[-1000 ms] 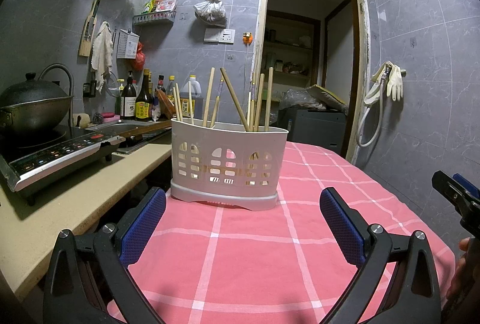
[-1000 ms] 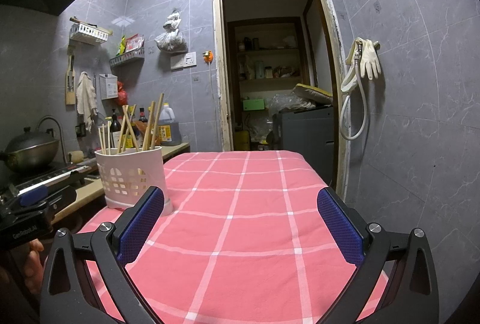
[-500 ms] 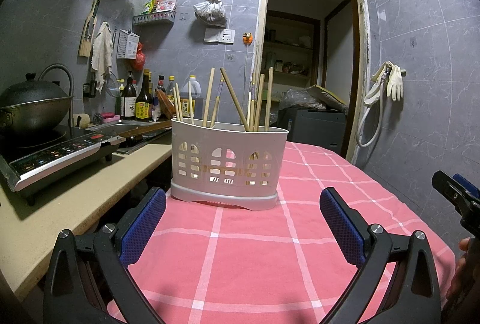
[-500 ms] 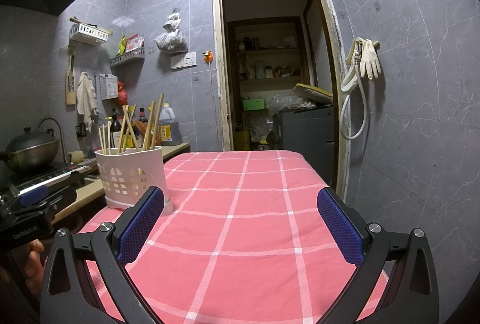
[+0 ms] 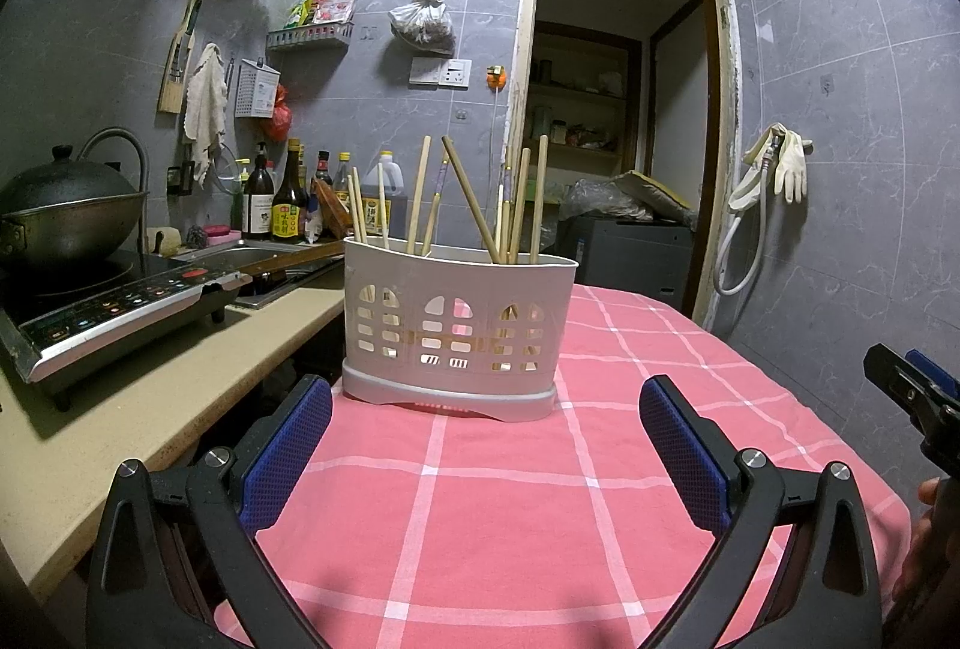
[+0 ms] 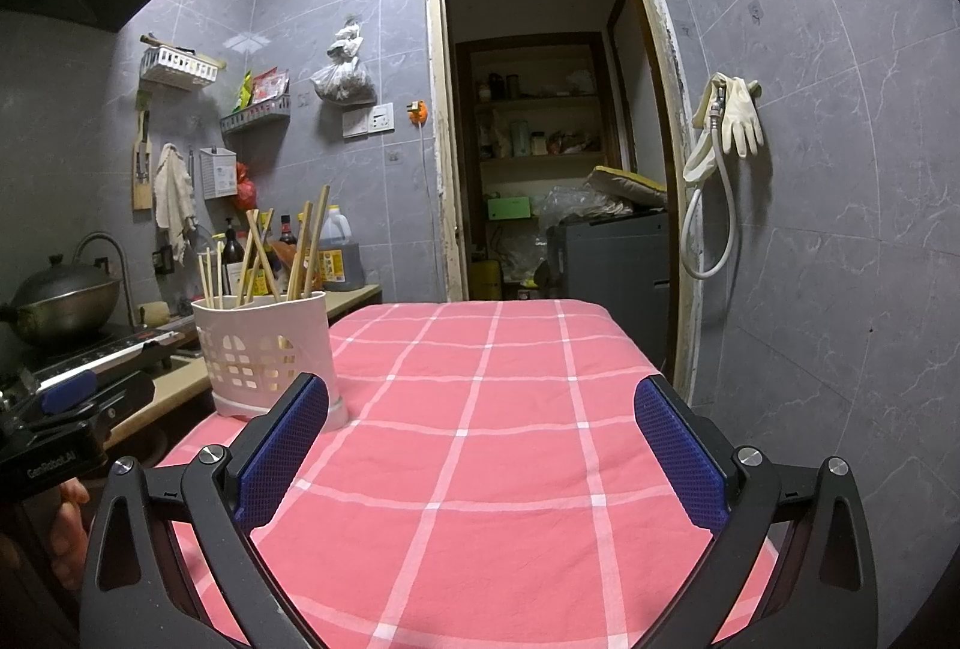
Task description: Organize utensils
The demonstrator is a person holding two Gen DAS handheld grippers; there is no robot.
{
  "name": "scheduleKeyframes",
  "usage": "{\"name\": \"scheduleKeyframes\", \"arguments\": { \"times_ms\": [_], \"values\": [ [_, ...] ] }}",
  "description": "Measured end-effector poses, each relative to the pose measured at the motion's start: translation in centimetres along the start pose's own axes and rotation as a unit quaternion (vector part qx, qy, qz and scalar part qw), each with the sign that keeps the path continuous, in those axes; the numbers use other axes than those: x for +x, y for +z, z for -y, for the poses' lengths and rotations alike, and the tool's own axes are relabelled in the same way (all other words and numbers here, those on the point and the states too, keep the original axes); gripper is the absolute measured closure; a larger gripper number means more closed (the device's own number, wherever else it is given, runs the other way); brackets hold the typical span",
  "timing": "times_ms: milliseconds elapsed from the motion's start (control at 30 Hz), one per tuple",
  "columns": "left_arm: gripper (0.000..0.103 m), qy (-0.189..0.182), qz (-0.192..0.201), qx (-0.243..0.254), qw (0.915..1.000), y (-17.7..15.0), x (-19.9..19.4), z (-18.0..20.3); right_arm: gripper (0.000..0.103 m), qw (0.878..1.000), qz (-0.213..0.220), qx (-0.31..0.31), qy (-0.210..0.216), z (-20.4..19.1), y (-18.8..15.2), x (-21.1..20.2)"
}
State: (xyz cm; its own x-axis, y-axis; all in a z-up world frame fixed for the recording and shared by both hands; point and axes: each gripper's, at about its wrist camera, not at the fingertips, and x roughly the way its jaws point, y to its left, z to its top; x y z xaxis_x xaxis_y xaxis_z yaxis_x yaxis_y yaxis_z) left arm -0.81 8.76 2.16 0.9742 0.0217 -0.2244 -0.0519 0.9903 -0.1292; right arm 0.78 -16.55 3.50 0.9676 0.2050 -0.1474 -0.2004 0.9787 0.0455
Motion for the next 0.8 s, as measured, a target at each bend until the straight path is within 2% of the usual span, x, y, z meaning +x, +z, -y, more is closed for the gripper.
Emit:
{"name": "scheduleKeyframes", "arguments": {
  "times_ms": [800],
  "values": [
    [0.003,0.002,-0.008,0.002,1.0,-0.29,0.17,-0.03,0.0,1.0,-0.001,0.0,0.0,-0.12,-0.05,-0.09]
  ]
}}
